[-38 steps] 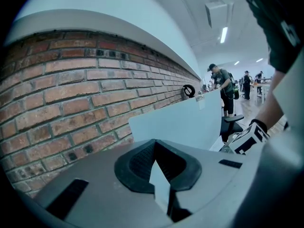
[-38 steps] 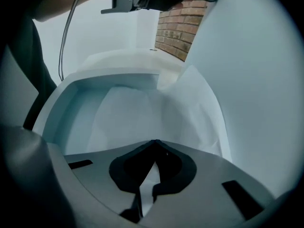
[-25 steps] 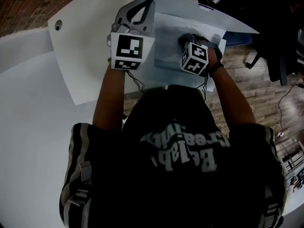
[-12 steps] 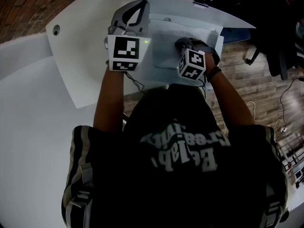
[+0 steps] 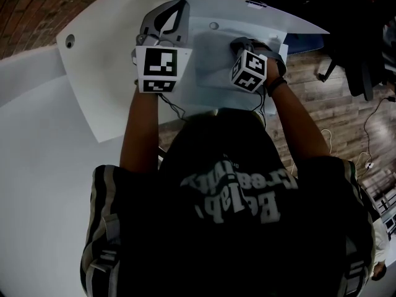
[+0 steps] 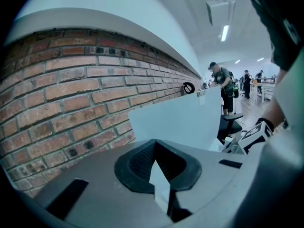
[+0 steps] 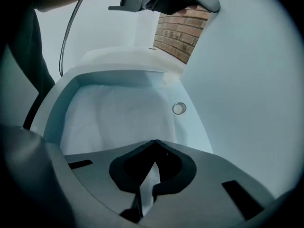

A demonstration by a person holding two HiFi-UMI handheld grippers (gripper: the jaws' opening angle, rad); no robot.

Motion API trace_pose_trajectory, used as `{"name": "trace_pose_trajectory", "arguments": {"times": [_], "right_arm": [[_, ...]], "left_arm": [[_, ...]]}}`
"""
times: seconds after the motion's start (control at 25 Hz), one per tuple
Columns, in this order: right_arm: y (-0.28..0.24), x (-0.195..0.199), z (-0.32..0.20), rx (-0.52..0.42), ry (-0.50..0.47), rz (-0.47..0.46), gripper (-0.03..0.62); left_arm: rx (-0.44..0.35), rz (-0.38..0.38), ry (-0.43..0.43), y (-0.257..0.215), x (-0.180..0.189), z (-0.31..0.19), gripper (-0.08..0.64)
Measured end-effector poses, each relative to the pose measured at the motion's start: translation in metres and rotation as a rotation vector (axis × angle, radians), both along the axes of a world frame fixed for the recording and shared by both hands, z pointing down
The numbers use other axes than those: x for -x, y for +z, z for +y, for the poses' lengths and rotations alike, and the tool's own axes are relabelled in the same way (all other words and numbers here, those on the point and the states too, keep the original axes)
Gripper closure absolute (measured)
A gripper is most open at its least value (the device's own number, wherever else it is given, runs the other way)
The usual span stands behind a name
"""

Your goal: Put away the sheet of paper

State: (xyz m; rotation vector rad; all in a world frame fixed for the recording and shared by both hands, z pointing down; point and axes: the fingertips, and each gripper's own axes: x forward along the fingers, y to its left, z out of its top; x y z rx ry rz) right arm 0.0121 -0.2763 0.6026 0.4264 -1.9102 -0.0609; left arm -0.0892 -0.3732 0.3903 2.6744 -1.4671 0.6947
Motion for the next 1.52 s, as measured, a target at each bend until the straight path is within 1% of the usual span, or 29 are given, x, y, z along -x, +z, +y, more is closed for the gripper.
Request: {"name": "trace_pose_trajectory", "arguments": {"times": [0.16, 0.36, 0.44, 0.64, 0.96, 1.52], "right_arm": [[0.000, 0.002, 0.014, 0.012, -0.012, 0.002, 0.598], [0.000, 0.004, 0.025, 0.027, 0.014, -0.010, 0.598], [0.000, 0.004, 0.029, 0.030, 0.005, -0.005, 0.598], [0.001, 0.004, 0.036, 0.030, -0.012, -0.003, 0.598], [0.000, 0.005, 0.044, 0.042, -0.004, -0.026, 0.598], [0.002, 0.008, 0.064, 0.049, -0.015, -0.010, 0.598]], "left_arm": [[0.002, 0.002, -0.005, 0.000, 0.000, 0.001, 0.558], [0.002, -0.002, -0.011, 0.000, 0.001, 0.002, 0.558], [0.002, -0.002, -0.015, 0.000, 0.001, 0.002, 0.558], [0.004, 0.000, -0.021, -0.001, 0.001, 0.003, 0.558], [0.012, -0.009, -0.028, 0.001, 0.002, 0.008, 0.558], [0.025, -0.021, -0.031, 0.000, 0.003, 0.019, 0.558]]}}
